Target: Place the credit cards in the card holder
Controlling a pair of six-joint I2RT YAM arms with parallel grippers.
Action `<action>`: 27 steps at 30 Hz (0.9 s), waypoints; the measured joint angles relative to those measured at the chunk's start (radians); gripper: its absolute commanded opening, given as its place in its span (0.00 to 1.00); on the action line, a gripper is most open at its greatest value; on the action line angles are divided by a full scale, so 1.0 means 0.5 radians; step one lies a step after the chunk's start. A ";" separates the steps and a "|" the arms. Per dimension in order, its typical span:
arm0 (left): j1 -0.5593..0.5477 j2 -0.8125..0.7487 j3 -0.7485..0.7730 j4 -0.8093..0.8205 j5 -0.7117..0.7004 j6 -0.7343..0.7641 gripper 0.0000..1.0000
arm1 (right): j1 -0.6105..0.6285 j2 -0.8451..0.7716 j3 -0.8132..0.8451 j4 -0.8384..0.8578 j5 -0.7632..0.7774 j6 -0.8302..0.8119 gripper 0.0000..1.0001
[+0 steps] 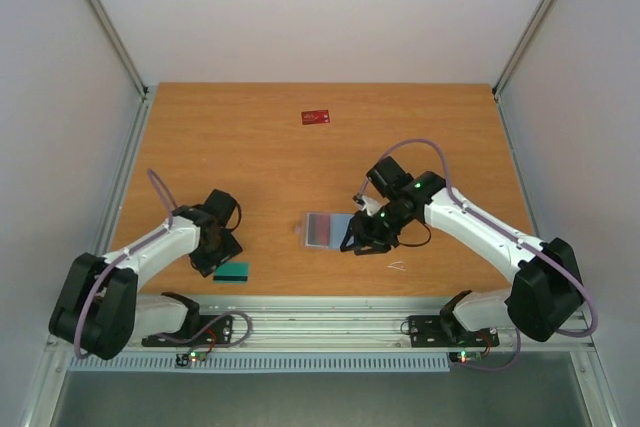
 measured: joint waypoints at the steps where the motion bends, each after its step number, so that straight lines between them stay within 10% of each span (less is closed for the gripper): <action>1: -0.040 0.023 0.014 -0.003 0.001 -0.009 0.64 | 0.000 -0.008 -0.022 0.011 0.000 0.010 0.43; 27: -1.035 0.784 0.652 -0.010 0.242 -0.307 0.63 | 0.000 -0.242 -0.402 0.221 0.042 0.186 0.42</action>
